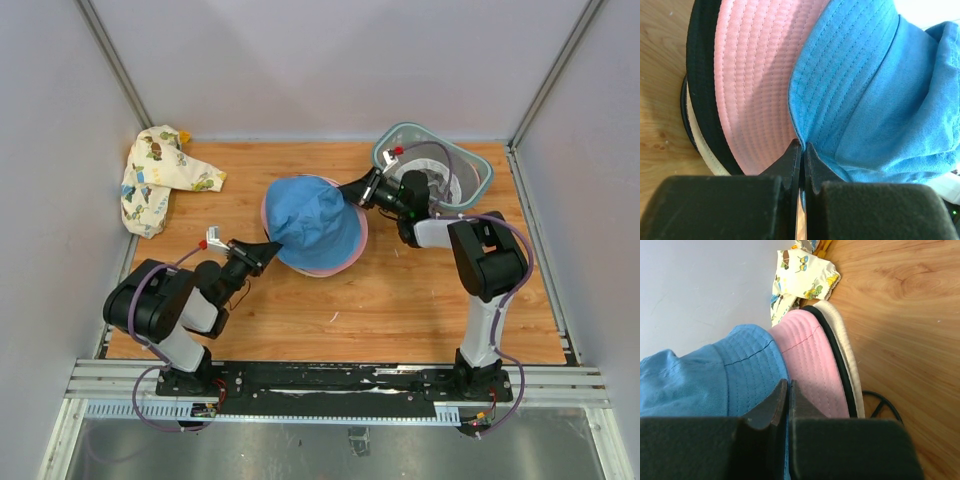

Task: Stack the hats
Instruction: Stack the hat on the hat.

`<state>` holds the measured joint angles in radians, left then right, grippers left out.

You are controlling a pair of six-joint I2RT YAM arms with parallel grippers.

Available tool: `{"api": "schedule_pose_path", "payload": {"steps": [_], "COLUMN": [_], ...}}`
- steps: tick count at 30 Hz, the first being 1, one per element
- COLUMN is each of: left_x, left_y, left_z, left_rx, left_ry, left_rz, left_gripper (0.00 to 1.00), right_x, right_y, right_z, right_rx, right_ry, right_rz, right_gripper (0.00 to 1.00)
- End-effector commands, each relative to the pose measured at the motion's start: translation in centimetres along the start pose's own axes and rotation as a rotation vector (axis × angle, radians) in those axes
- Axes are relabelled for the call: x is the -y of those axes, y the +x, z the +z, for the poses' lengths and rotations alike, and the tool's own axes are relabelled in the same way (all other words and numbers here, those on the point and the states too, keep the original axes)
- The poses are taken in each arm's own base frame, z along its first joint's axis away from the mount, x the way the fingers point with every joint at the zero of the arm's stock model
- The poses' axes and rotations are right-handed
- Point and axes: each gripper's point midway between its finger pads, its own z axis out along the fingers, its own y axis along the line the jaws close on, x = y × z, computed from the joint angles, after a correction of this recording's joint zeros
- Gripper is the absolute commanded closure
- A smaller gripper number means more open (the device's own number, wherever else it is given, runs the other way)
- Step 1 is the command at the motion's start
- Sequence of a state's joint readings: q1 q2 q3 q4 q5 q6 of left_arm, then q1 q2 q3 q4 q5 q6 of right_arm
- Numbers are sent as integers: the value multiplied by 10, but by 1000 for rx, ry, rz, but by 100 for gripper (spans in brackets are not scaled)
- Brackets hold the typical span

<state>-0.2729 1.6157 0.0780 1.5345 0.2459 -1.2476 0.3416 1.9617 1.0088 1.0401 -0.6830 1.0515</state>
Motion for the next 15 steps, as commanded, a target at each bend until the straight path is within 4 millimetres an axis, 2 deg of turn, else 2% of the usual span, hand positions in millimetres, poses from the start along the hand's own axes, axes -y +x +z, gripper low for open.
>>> {"api": "schedule_pose_path", "payload": {"steps": [1,7,11,15], "left_x": [4,11,16,26], "left_y": [33,44,42,36], "left_z": [-23,-25,-30,-34], "left_rx": [-80,-100,-86,-53], "left_ry": [67,92,106,132], "left_rz": [112,92,82,84], "left_gripper": [99,96,85,73], "right_x": [91,88,77,58], "right_y": [40,36,31,18], "right_z": [-9,2,-1,-5], "right_rx": [-99,-129,-119,-89], "right_ry": [306,315,299,276], "right_rz": [91,64,40,12], "right_gripper": [100,100,99,84]}}
